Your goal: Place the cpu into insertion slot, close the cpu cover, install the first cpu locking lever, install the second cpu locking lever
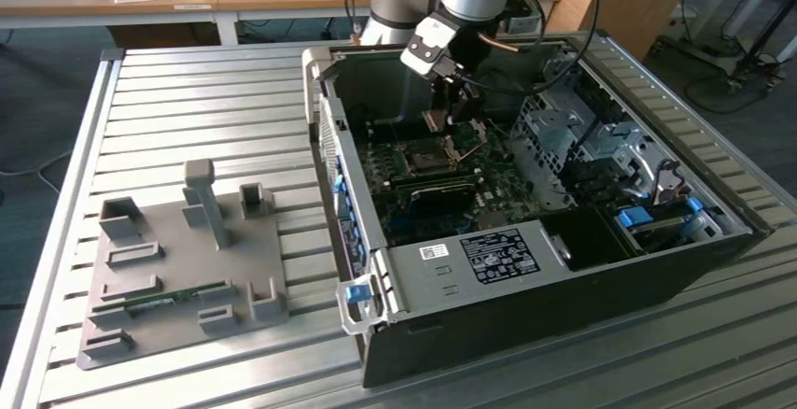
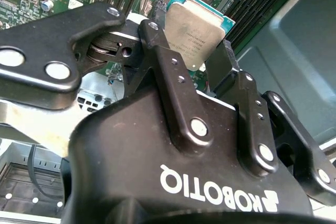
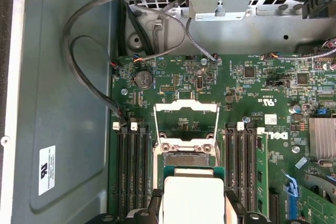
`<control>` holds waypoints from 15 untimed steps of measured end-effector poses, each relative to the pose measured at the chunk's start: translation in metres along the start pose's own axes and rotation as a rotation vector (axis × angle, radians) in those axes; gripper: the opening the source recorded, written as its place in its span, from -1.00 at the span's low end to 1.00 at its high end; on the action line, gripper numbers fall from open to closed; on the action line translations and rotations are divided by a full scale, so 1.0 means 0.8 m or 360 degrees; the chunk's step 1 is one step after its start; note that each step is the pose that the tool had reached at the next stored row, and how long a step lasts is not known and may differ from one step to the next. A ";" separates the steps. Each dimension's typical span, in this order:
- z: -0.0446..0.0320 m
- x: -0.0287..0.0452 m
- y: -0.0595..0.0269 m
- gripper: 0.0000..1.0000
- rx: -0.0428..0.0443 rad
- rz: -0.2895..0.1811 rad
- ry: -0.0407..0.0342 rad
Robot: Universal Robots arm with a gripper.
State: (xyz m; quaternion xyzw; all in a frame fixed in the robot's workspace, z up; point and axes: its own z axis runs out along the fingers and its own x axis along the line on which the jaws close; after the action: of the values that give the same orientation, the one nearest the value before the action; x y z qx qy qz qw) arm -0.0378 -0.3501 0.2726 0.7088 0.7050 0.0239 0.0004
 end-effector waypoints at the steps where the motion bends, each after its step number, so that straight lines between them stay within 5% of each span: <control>1: 0.0001 0.0000 0.000 0.08 0.0000 0.0000 0.0000; 15: 0.0139 -0.0004 -0.002 0.08 -0.0008 0.0000 0.0000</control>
State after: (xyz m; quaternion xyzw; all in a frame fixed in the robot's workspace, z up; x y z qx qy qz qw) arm -0.0390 -0.3500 0.2615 0.7088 0.7050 0.0255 0.0021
